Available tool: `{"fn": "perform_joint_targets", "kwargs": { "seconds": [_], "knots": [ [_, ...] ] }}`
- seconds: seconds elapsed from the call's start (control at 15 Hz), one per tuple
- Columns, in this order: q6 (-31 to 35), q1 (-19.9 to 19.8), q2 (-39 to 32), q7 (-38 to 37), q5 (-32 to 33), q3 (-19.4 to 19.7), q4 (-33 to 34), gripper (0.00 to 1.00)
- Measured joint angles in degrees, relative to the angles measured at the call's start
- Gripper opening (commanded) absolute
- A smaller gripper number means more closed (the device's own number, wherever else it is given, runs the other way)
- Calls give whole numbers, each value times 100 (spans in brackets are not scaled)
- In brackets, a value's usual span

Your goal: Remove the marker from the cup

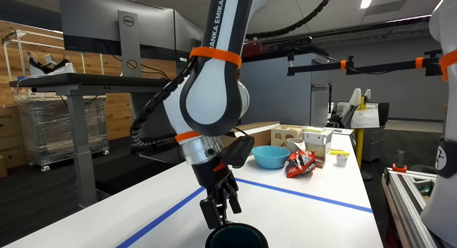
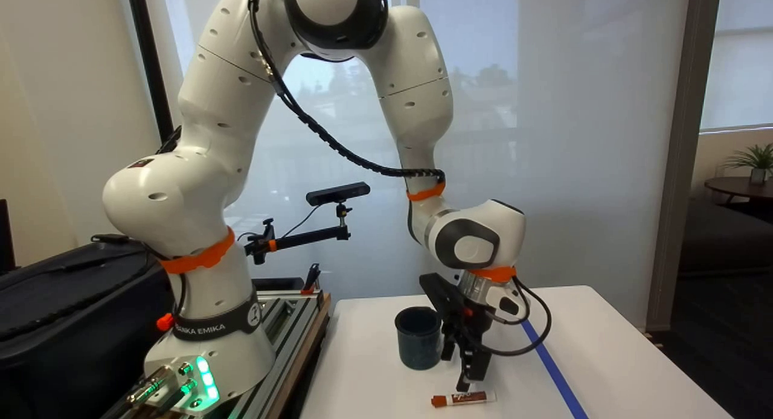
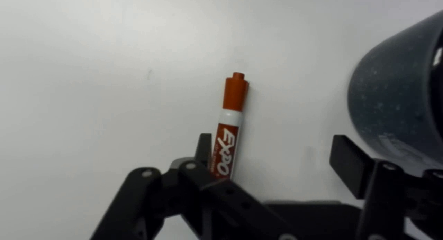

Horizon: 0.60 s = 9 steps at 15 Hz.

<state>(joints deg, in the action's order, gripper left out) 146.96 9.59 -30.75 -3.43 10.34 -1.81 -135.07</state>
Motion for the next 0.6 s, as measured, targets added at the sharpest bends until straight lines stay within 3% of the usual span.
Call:
{"fn": "perform_joint_targets", "kwargs": {
  "seconds": [0.6],
  "knots": [
    [186, -32, 2557, -699, 0, 117, -1947, 100]
  ]
}}
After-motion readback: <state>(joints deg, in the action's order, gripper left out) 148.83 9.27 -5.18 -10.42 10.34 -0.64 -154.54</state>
